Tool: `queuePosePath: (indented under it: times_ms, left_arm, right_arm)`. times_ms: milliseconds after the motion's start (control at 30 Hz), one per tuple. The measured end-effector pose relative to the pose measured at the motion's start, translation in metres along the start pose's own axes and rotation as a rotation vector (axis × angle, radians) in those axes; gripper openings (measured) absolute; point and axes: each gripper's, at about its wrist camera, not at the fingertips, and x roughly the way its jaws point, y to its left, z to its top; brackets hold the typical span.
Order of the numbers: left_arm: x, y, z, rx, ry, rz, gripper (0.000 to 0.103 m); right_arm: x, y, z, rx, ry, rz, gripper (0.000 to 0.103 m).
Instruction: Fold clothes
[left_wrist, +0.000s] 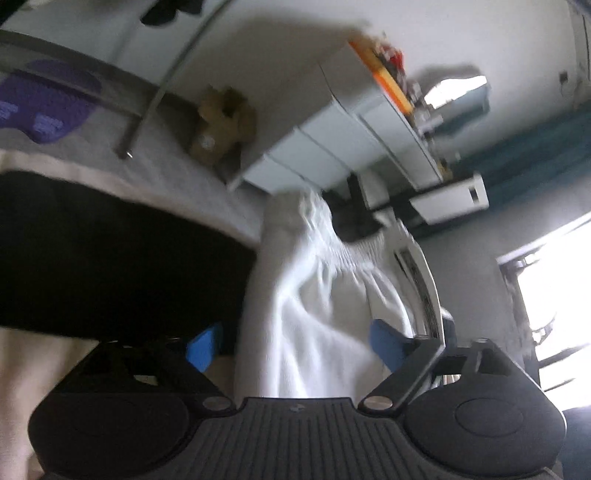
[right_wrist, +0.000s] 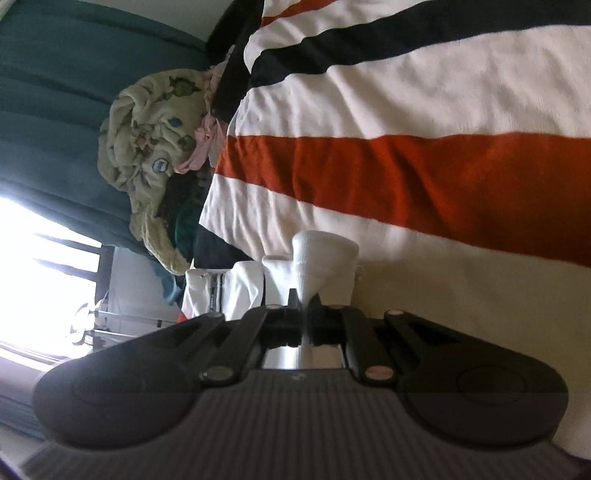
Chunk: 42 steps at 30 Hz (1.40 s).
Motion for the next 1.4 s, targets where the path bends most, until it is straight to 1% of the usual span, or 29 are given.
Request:
queuePosePath:
  times_ms: [33,67,133,200,233,267,300,400,533,567,600,633,700,733,800,933,1067,1167,1300,1400]
  left_arm:
    - [0.006,0.000,-0.002,0.004,0.015,-0.003,0.078]
    - [0.011,-0.001,-0.003,0.007,0.024,0.011,0.077]
    - [0.019,-0.001,-0.006,0.001,0.037,0.032,0.065]
    - [0.022,0.002,-0.006,-0.020,0.037,0.043,0.042]
    - [0.022,0.002,-0.006,-0.022,0.035,0.035,0.036]
    - [0.022,0.002,-0.006,-0.025,0.033,0.026,0.020]
    - [0.021,0.001,-0.007,-0.022,0.027,0.010,0.018]
    - [0.019,-0.004,-0.007,-0.017,0.006,-0.032,0.015]
    - [0.001,-0.007,-0.010,-0.023,-0.041,-0.141,0.013]
    - [-0.004,-0.008,-0.010,-0.023,-0.054,-0.171,0.012]
    - [-0.012,-0.010,-0.010,-0.018,-0.066,-0.202,0.012]
    - [-0.017,-0.013,-0.010,-0.012,-0.077,-0.228,0.012]
    - [-0.029,-0.014,-0.012,-0.012,-0.090,-0.285,0.012]
    - [-0.034,-0.016,-0.012,-0.006,-0.096,-0.301,0.012]
    - [-0.039,-0.021,-0.013,-0.005,-0.111,-0.317,0.012]
    - [-0.034,-0.042,-0.010,-0.008,-0.123,-0.312,0.011]
    - [-0.021,-0.093,-0.008,0.057,-0.165,-0.323,0.011]
    - [-0.002,-0.136,-0.006,0.108,-0.190,-0.322,0.012]
    - [0.044,-0.198,-0.008,0.172,-0.201,-0.291,0.012]
    - [0.088,-0.240,-0.014,0.206,-0.199,-0.250,0.012]
  right_arm:
    - [0.002,0.000,0.001,0.006,0.002,-0.009,0.006]
    - [0.004,-0.001,0.002,0.011,0.003,-0.019,0.006]
    - [0.007,-0.005,0.003,0.028,0.011,-0.046,0.006]
    - [0.008,-0.007,0.003,0.030,0.013,-0.060,0.006]
    - [0.009,-0.007,0.002,0.028,0.012,-0.065,0.006]
    - [0.010,-0.007,0.002,0.025,0.011,-0.070,0.006]
    - [0.009,-0.007,0.001,0.020,0.009,-0.071,0.006]
    - [0.007,-0.004,0.001,0.000,0.005,-0.065,0.006]
    - [0.000,-0.002,0.001,-0.009,-0.018,-0.044,0.006]
    - [-0.004,-0.002,0.002,0.001,-0.032,-0.029,0.006]
    - [-0.011,-0.004,0.002,0.017,-0.048,0.007,0.006]
    - [-0.018,-0.004,0.003,0.019,-0.065,0.040,0.006]
    - [-0.029,-0.001,0.005,0.013,-0.094,0.080,0.006]
    - [-0.034,0.001,0.005,0.009,-0.105,0.099,0.005]
    - [-0.035,0.008,0.007,-0.006,-0.115,0.110,0.005]
    - [-0.018,0.038,0.012,-0.040,-0.121,0.107,0.005]
    - [0.020,0.095,0.015,-0.132,-0.143,0.107,0.006]
    - [0.065,0.137,0.015,-0.183,-0.152,0.094,0.006]
    - [0.144,0.186,0.008,-0.215,-0.116,0.090,0.006]
    - [0.206,0.209,0.000,-0.248,-0.100,0.031,0.006]
